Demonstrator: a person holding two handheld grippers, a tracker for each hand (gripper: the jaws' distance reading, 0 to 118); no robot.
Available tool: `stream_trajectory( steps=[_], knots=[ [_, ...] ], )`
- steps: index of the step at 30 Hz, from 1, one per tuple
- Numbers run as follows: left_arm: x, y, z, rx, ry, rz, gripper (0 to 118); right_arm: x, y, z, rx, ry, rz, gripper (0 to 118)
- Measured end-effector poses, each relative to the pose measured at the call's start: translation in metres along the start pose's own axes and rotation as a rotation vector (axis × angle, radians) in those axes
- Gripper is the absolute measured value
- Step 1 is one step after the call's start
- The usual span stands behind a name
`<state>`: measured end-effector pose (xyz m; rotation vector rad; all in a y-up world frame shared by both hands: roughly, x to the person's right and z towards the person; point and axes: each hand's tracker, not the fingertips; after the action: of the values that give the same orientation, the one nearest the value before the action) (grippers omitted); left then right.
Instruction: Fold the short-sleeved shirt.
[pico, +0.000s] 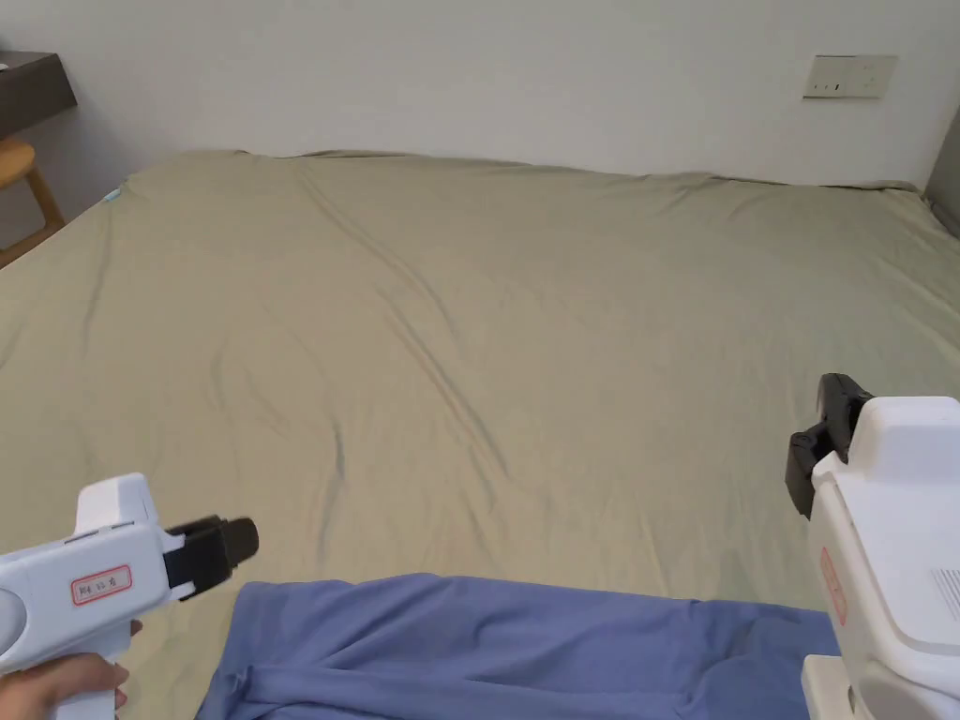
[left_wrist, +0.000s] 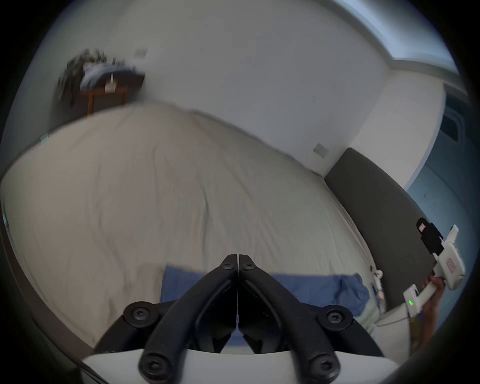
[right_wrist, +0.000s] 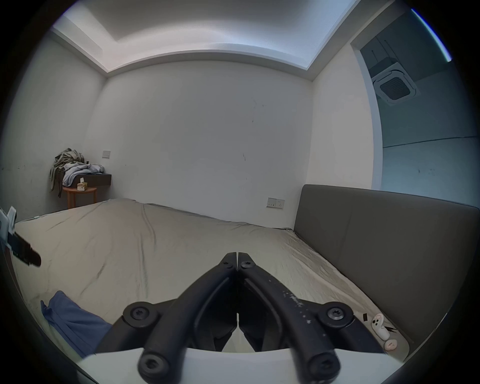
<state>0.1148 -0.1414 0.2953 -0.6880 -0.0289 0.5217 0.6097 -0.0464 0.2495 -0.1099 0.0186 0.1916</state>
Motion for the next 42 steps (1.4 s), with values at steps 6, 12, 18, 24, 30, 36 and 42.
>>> stream_trajectory(
  steps=[6, 12, 18, 24, 30, 36, 42],
  knots=[
    [-0.052, -0.027, -0.022, -0.214, -0.071, 0.137, 0, -0.012, -0.008, -0.008, -0.041, 0.010, 0.021, 1],
    [-0.087, -0.039, -0.053, -0.292, -0.099, 0.216, 91, -0.024, -0.017, -0.016, -0.079, 0.019, 0.043, 1],
    [-0.104, -0.040, -0.075, -0.290, -0.089, 0.257, 102, -0.031, -0.023, -0.024, -0.113, 0.023, 0.062, 1],
    [-0.095, -0.046, -0.085, -0.282, -0.087, 0.260, 43, -0.030, -0.027, -0.028, -0.133, 0.021, 0.075, 1],
    [-0.084, -0.050, -0.092, -0.282, -0.043, 0.240, 7, -0.025, -0.028, -0.027, -0.141, 0.017, 0.067, 1],
    [-0.064, -0.031, -0.064, -0.217, 0.002, 0.104, 6, -0.018, -0.026, -0.026, -0.137, 0.015, 0.056, 1],
    [-0.058, 0.005, -0.021, -0.155, 0.023, 0.036, 5, -0.011, -0.022, -0.023, -0.116, 0.024, 0.038, 1]
  ],
)
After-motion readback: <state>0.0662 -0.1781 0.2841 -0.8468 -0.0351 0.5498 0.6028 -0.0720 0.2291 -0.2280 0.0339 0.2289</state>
